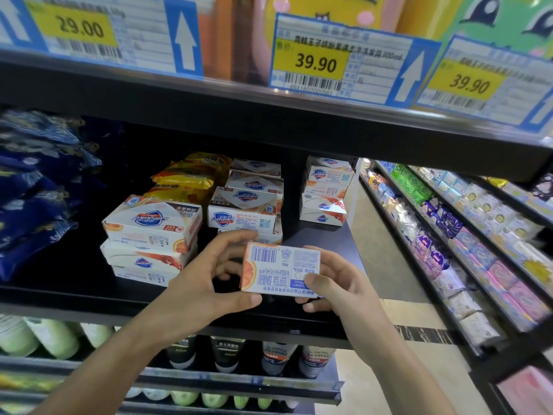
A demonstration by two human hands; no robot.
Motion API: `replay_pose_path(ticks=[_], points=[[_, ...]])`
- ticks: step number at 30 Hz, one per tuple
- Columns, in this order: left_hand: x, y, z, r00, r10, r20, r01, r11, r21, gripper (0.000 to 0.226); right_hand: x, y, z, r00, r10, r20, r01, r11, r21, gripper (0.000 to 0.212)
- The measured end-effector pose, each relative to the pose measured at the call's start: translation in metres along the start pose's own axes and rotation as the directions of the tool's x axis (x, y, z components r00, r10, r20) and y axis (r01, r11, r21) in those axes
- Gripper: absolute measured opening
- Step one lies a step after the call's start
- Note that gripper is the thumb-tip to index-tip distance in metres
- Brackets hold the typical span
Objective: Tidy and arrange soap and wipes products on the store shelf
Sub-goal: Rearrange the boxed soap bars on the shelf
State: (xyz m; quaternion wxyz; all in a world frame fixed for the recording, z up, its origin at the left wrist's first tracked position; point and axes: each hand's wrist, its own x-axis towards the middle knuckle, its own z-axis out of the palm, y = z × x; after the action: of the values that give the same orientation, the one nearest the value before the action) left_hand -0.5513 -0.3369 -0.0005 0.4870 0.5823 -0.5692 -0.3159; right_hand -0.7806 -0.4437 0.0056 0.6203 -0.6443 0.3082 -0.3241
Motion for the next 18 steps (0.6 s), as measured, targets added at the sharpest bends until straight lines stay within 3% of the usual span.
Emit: replay_pose_path(ticks=[6,9,11,13,16,18], points=[[0.001,-0.002,-0.003,0.996,-0.084,0.021,0.085,0.993,-0.077,0.081,-0.004,0.005,-0.001,0.996,-0.085,-0.029,0.084,0.996,-0.008,0.039],[0.018,0.003,-0.002,0.973,-0.228,-0.038,0.223,0.970,-0.093,0.065,-0.007,0.006,-0.003,0.993,-0.115,-0.008,0.115,0.993,0.012,0.039],[0.017,0.000,0.002,0.966,-0.256,0.029,0.258,0.955,-0.147,0.044,-0.008,0.006,-0.004,0.992,-0.124,0.018,0.124,0.992,0.005,0.039],[0.010,-0.005,0.009,0.967,-0.251,0.029,0.252,0.943,-0.217,0.044,-0.008,0.007,-0.005,0.990,-0.132,0.043,0.133,0.991,-0.020,0.037],[0.001,-0.004,0.020,0.985,-0.174,0.008,0.174,0.985,0.014,0.047,-0.008,0.007,-0.005,0.989,-0.138,0.053,0.141,0.989,-0.051,0.036],[-0.007,0.010,0.014,0.984,-0.157,-0.084,0.160,0.986,0.035,0.040,-0.009,0.007,-0.004,0.987,-0.153,0.046,0.156,0.986,-0.059,0.034]])
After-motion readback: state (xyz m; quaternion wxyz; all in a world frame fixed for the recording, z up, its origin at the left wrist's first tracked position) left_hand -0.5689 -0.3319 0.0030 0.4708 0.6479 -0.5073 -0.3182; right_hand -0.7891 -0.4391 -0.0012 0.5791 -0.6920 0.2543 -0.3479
